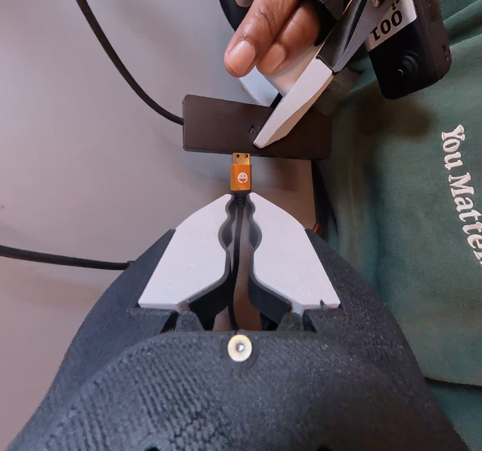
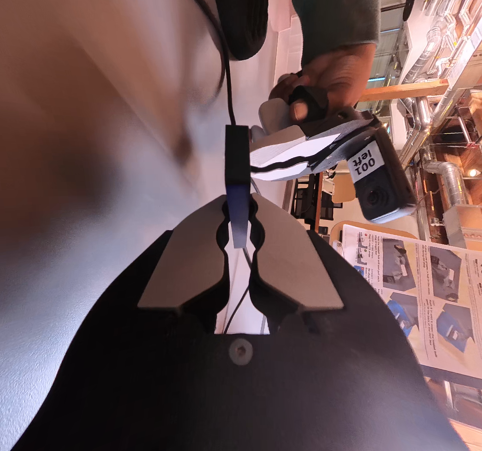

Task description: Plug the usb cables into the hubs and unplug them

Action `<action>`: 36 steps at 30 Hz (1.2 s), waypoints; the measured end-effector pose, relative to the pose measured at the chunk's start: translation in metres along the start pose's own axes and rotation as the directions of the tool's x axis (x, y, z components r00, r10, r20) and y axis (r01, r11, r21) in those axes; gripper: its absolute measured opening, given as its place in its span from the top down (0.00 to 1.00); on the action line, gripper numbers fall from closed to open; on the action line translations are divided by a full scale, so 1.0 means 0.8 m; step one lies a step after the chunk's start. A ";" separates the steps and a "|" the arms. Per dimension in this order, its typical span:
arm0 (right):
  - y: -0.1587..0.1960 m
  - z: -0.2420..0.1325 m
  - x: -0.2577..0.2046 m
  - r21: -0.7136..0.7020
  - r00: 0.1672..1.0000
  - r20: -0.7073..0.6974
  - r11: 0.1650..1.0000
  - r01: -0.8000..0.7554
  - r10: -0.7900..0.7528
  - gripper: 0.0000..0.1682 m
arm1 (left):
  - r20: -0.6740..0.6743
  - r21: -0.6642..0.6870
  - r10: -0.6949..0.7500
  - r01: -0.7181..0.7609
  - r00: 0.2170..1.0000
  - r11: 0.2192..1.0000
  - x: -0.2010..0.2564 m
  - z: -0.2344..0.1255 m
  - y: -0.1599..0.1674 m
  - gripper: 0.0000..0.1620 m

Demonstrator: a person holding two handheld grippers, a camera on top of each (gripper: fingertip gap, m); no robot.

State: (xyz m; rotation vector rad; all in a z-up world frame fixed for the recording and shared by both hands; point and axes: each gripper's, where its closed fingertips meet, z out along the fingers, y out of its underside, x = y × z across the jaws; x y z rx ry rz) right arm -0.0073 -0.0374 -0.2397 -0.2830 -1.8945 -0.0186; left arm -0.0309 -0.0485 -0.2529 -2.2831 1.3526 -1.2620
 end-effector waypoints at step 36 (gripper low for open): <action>0.024 0.003 0.003 -0.166 0.999 -0.046 0.986 0.014 -0.022 0.93 | 0.003 0.136 -0.009 0.008 1.000 0.991 0.016 -0.003 -0.015 0.96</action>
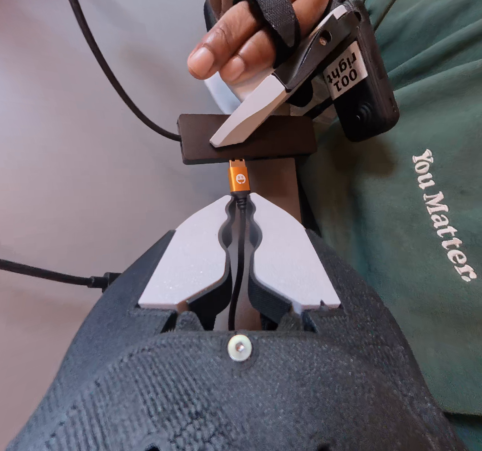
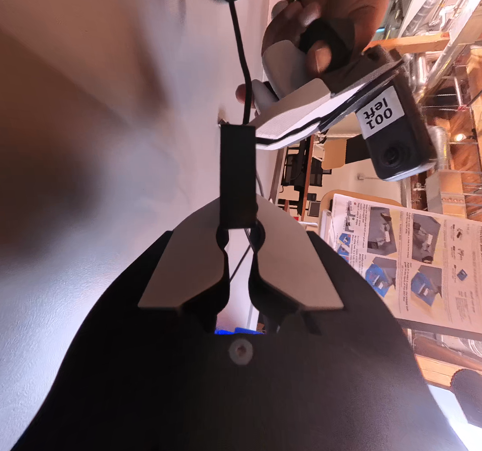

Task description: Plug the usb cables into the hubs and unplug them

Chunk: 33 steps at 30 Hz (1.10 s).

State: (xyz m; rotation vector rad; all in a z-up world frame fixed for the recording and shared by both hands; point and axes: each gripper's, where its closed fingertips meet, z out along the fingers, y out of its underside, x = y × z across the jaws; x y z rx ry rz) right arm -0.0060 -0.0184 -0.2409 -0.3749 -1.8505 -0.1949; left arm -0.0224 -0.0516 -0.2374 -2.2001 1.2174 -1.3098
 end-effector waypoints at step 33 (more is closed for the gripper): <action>0.067 -0.006 0.022 -0.148 0.967 -0.046 0.956 -0.254 0.250 0.93 | 0.817 0.249 -0.113 -0.169 0.565 0.954 -0.083 -0.350 0.024 0.90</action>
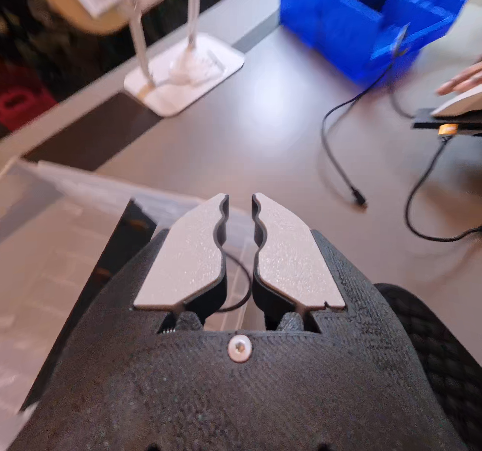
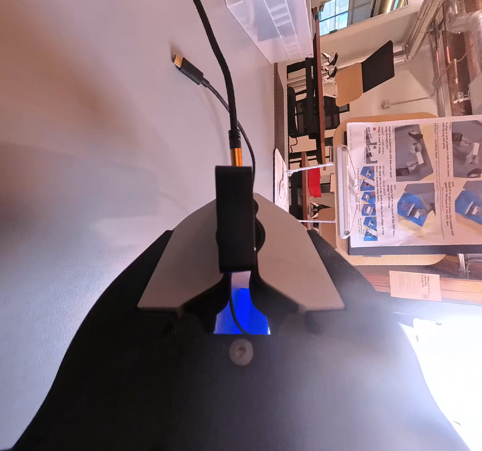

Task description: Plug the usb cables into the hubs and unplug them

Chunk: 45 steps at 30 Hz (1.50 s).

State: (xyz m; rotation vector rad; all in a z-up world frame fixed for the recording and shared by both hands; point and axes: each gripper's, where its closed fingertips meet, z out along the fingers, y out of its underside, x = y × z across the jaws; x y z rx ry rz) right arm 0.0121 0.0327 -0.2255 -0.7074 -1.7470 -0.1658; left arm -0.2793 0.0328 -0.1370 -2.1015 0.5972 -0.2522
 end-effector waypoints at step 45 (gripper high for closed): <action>0.015 -0.003 0.019 -0.036 0.997 -0.034 0.996 -0.076 0.074 0.93 | -0.120 -0.248 0.289 -0.310 0.950 0.918 0.084 -0.054 0.006 0.98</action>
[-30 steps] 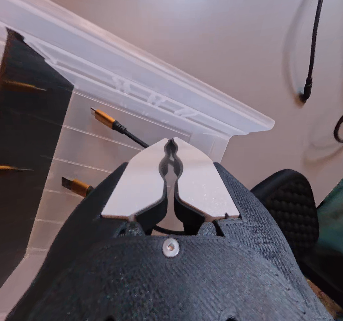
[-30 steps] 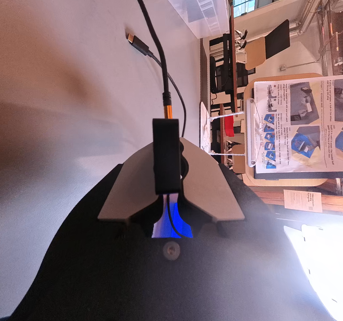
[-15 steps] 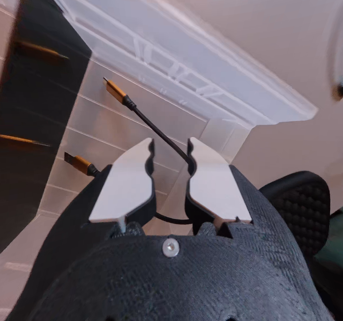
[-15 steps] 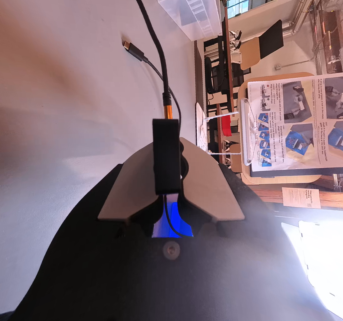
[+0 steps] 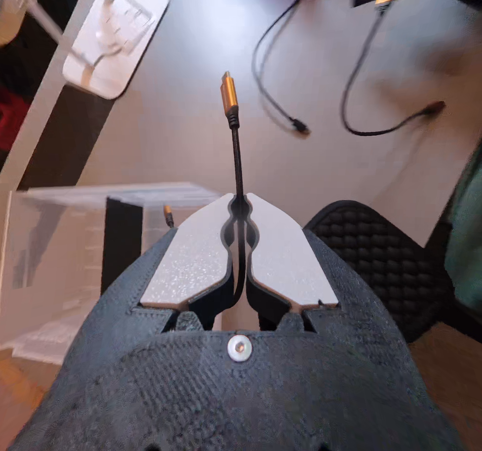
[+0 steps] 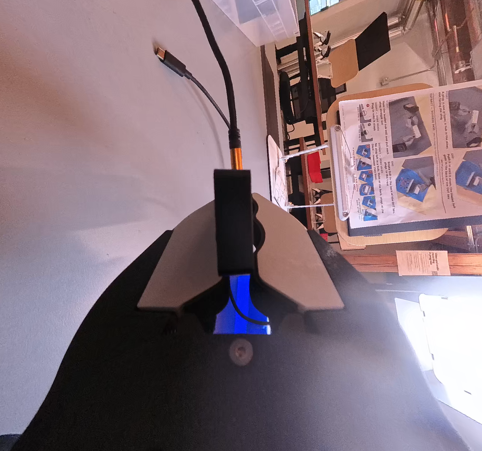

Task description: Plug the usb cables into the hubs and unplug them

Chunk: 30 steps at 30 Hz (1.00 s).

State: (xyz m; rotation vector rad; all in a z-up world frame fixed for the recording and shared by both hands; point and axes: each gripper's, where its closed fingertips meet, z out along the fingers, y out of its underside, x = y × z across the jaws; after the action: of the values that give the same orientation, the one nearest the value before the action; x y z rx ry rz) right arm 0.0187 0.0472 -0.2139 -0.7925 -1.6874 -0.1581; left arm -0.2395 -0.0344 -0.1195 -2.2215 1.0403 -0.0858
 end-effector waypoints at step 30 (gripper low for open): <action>0.011 -0.006 0.010 -0.010 0.999 -0.031 1.000 -0.030 0.030 0.92 | -0.343 0.258 0.046 0.047 0.938 0.965 0.111 0.165 -0.002 0.95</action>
State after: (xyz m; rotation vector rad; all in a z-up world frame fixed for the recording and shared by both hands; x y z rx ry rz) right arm 0.0267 0.0549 -0.2076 -0.8185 -1.6461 -0.1575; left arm -0.1355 -0.0235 -0.2393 -2.0024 1.1382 -0.6026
